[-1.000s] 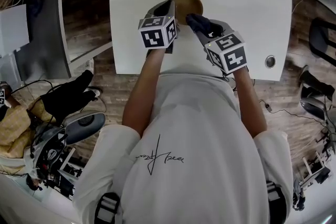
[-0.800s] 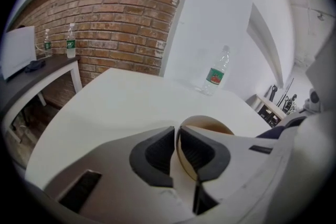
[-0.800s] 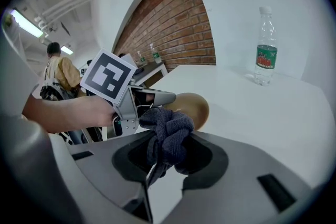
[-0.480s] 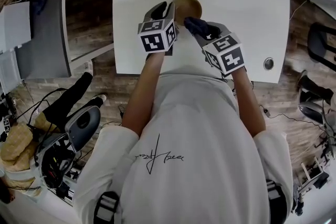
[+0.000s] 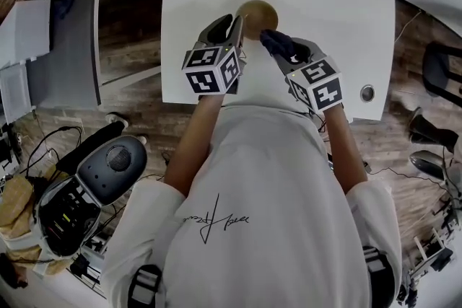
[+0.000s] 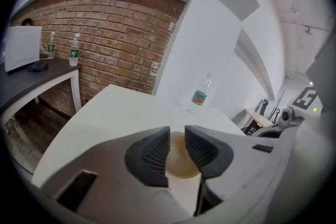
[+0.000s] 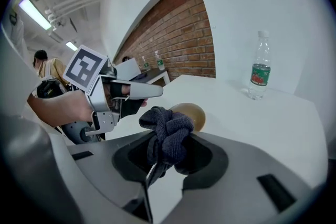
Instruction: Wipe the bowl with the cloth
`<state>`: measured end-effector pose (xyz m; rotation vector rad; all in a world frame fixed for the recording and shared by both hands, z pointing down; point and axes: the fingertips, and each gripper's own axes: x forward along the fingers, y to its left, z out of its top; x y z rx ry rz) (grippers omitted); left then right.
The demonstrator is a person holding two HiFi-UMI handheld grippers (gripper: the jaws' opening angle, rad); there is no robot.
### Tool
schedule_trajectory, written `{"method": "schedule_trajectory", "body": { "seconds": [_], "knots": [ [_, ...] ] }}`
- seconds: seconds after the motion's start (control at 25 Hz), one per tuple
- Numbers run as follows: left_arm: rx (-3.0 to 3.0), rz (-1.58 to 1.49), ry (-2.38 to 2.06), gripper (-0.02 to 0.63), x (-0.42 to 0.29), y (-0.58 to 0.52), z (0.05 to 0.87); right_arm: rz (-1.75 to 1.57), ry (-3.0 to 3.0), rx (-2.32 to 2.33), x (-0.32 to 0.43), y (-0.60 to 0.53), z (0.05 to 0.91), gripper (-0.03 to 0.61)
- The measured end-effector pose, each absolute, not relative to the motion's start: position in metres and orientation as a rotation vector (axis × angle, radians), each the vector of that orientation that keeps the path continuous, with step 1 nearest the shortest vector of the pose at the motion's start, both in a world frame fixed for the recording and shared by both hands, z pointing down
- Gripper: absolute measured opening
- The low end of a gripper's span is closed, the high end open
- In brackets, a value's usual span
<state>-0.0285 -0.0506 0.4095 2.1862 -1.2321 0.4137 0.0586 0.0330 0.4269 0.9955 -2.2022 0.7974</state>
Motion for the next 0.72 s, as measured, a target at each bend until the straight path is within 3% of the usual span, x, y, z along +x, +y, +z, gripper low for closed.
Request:
{"method": "schedule_trajectory", "body": {
  "seconds": [0.72],
  "knots": [
    [2.407, 0.312, -1.196, 0.046, -0.002, 0.02, 0.322, 0.766, -2.414, 1.265, 0.112, 0.057, 0.323, 0.105]
  ]
}}
